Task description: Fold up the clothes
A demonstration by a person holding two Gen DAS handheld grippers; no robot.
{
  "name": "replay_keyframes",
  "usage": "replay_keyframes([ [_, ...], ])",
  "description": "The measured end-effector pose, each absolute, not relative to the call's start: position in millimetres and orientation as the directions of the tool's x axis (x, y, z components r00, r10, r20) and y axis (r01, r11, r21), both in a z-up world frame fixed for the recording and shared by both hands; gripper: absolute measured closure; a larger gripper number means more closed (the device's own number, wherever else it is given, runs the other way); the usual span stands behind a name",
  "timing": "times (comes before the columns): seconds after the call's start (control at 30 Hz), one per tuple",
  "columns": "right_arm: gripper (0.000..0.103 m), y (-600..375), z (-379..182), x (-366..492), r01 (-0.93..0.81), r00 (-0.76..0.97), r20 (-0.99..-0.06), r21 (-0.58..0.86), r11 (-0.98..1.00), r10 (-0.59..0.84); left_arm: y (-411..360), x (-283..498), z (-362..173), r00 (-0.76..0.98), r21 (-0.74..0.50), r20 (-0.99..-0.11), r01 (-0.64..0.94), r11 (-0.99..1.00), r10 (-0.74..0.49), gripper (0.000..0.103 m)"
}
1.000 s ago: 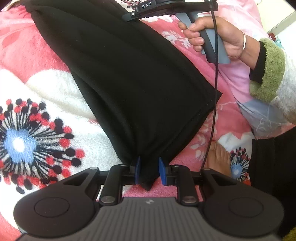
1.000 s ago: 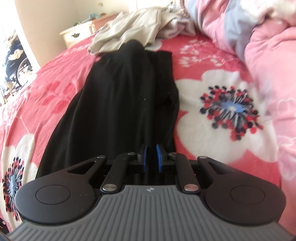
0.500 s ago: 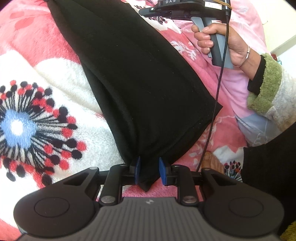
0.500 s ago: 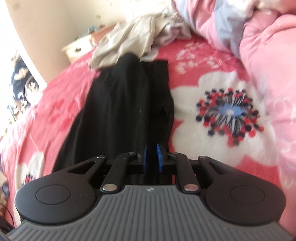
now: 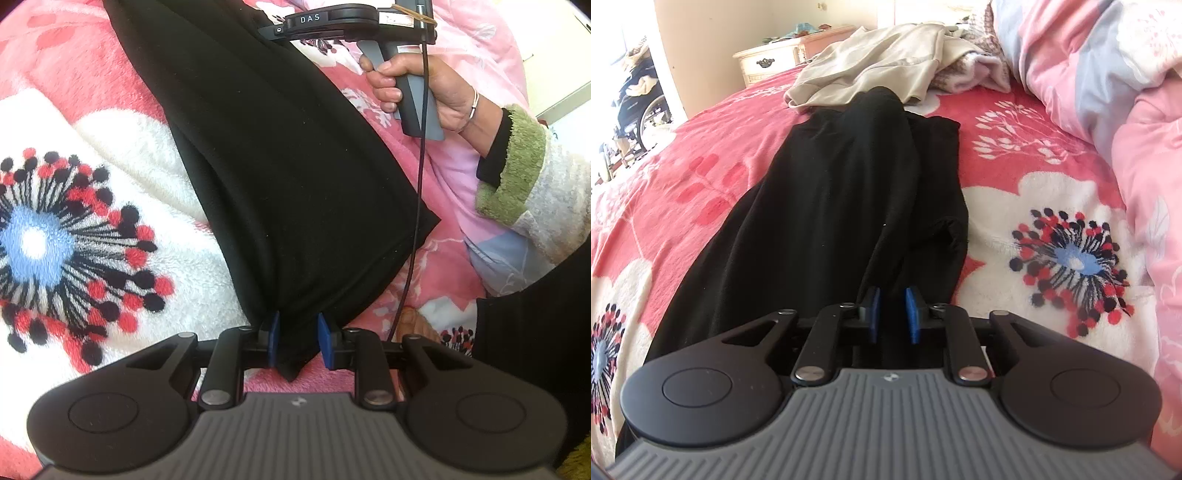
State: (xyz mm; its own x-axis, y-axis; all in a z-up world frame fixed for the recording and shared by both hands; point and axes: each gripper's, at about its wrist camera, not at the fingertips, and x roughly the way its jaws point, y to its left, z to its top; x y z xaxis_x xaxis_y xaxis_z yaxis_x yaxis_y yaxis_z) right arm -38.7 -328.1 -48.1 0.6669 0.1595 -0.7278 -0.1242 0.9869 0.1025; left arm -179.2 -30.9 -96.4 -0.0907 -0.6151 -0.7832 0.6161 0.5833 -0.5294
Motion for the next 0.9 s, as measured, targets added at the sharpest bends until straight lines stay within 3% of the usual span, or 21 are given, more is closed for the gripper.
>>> replay_keyframes([
  [0.23, 0.081, -335, -54, -32, -0.102, 0.647, -0.739, 0.161, 0.982, 0.188, -31, -180, -97, -0.092, -0.534, -0.779, 0.616, 0.58, -0.62, 0.079],
  [0.33, 0.103, -335, -50, -37, -0.11, 0.669, -0.719, 0.157, 0.982, 0.19, -31, -180, -97, -0.09, -0.534, -0.778, 0.615, 0.58, -0.622, 0.079],
  [0.47, 0.103, -341, -41, -48, -0.06, 0.732, -0.67, 0.113, 0.992, 0.121, -30, -180, -97, -0.088, -0.538, -0.776, 0.61, 0.582, -0.625, 0.079],
  [0.73, 0.103, -361, -58, -45, 0.06, 0.731, -0.682, 0.103, 0.993, 0.026, -30, -181, -96, -0.086, -0.535, -0.776, 0.614, 0.58, -0.624, 0.079],
  [0.9, 0.102, -385, -54, -56, 0.133, 0.722, -0.689, 0.227, 0.965, 0.062, -30, -181, -96, -0.085, -0.533, -0.777, 0.617, 0.579, -0.624, 0.079],
])
